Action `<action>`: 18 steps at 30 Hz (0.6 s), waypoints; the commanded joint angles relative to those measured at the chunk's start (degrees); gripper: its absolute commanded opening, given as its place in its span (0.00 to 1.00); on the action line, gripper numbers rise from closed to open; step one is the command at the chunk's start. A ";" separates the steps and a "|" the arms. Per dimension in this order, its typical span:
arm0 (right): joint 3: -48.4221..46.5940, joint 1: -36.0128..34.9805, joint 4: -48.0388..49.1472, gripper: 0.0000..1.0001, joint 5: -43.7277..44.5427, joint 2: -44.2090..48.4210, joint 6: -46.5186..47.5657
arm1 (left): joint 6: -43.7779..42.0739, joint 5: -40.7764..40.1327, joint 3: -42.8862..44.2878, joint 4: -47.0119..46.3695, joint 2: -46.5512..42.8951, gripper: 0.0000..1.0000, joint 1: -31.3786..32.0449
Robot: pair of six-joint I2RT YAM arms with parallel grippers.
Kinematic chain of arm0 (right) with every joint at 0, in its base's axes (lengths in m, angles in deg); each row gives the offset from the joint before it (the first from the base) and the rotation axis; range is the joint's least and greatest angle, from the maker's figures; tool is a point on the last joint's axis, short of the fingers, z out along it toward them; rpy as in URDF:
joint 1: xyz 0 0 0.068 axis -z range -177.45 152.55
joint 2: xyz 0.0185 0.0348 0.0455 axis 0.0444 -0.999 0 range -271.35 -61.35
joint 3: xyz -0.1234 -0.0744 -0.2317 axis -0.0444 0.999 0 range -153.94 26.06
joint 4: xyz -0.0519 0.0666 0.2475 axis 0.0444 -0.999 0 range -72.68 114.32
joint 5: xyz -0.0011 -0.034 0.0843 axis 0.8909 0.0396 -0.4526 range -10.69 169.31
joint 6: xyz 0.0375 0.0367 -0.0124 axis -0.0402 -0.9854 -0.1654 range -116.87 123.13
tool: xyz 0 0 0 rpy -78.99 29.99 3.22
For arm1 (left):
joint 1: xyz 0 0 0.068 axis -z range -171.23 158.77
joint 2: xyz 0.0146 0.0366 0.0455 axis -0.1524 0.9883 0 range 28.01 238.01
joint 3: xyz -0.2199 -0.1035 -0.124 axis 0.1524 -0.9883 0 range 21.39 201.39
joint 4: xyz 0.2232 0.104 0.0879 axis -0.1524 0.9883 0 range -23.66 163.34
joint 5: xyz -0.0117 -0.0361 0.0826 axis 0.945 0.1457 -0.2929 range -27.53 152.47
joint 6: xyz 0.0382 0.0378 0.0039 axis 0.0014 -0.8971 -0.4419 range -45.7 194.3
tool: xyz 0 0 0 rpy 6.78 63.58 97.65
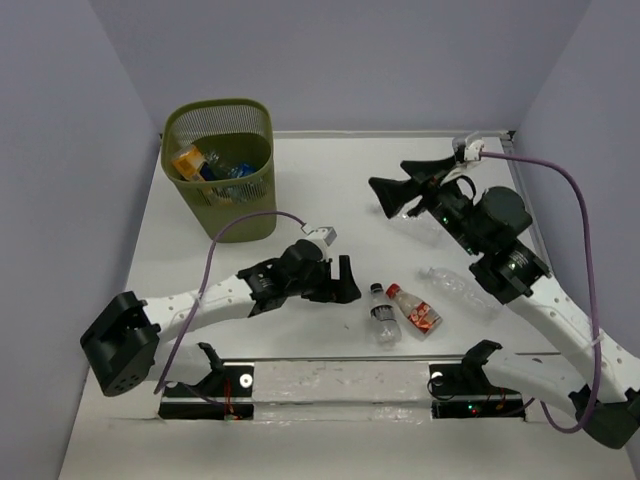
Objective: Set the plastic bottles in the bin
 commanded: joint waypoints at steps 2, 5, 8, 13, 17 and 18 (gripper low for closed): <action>10.69 0.40 -16.91 0.92 8.93 5.46 -4.94 | 2.40 -0.42 8.69 -7.36 9.24 0.99 4.31; 15.62 0.40 -22.79 0.86 11.48 13.10 -9.76 | 3.45 1.70 12.03 -7.27 15.39 0.99 6.85; 19.14 0.40 -28.60 0.79 13.77 16.79 -12.31 | 3.98 1.52 14.40 -7.80 20.23 0.99 8.70; 22.04 0.40 -37.48 0.76 13.60 23.30 -16.35 | 3.98 1.26 16.43 -7.54 26.13 0.99 10.46; 22.13 0.40 -42.49 0.76 13.95 26.38 -19.25 | 3.37 -1.46 15.82 -5.34 27.01 0.99 10.82; 21.87 0.40 -43.80 0.76 13.34 26.29 -19.87 | 3.28 -1.72 15.55 -5.08 27.10 0.99 10.99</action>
